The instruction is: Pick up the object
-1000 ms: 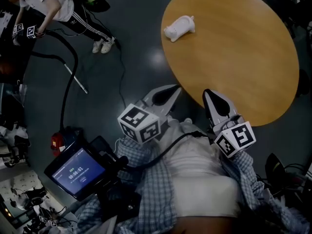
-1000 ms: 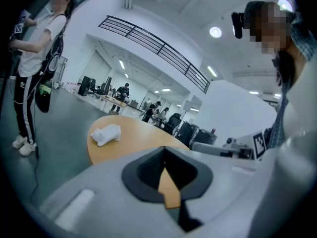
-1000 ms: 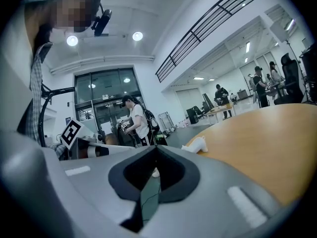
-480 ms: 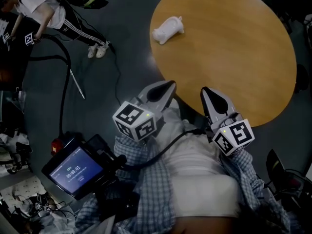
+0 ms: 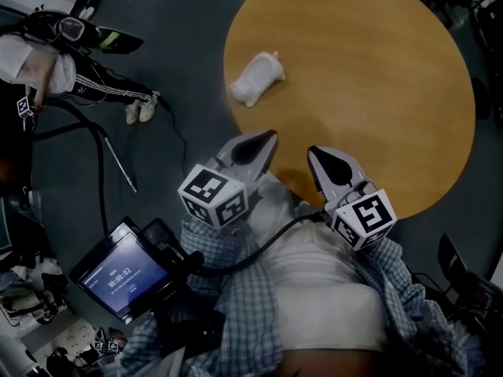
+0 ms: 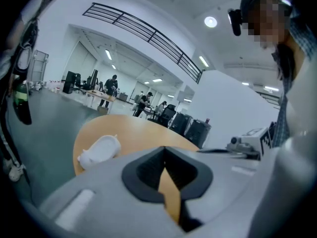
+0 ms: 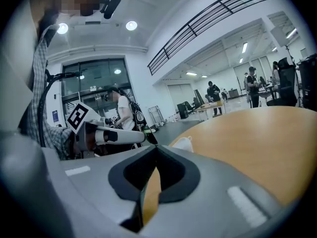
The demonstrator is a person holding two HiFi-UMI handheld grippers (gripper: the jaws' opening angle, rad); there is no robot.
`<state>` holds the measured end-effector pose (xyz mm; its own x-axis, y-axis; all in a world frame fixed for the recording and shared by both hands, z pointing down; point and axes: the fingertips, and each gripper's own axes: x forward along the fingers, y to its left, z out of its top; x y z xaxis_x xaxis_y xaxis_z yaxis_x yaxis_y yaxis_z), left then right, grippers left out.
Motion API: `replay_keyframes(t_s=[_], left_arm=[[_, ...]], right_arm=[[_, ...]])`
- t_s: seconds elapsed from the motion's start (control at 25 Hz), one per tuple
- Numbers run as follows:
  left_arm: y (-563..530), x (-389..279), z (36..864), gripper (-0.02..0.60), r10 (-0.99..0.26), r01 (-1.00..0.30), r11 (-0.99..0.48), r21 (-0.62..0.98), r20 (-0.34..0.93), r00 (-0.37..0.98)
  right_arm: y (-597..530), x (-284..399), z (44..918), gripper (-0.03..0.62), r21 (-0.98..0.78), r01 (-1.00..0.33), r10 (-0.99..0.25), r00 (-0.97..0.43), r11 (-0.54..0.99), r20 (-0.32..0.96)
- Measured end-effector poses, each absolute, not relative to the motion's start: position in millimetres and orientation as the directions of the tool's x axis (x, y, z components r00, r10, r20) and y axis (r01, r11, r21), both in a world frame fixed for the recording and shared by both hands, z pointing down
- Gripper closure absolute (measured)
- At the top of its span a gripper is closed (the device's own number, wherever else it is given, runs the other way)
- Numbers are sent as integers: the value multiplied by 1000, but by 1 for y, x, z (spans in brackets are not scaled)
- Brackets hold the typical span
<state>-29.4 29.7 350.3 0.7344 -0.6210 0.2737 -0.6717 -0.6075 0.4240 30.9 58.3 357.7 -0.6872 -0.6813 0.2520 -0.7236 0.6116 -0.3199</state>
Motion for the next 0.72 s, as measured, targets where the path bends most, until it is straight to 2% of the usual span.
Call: replay_keyframes(t_s=[0.12,0.36,0.44,0.6,0.72], left_arm=[[23,-21,351,578,-568,-653,-644,398,322,757],[-49,-63,387,578,-435,-609,-721,330,468,769],[-70,-66,400,577,-382,-579,-738,347,493,782],[-109,-86,440,536,-276,-533,-752,388,549,789],[-133,-105,476,507,-217,-516,-764,387,598,771]], right_arm=[[54,37,362,588,-348,-750,-698,-656,562,287],[-6,-12,408,583,-471,-786,-701,-594,401,395],[-22,-18,423,523,-525,-781,-694,-584,338,421],[-53,-37,459,498,-567,-790,-689,-544,231,478],[-75,-49,490,432,-598,-790,-693,-507,135,513]])
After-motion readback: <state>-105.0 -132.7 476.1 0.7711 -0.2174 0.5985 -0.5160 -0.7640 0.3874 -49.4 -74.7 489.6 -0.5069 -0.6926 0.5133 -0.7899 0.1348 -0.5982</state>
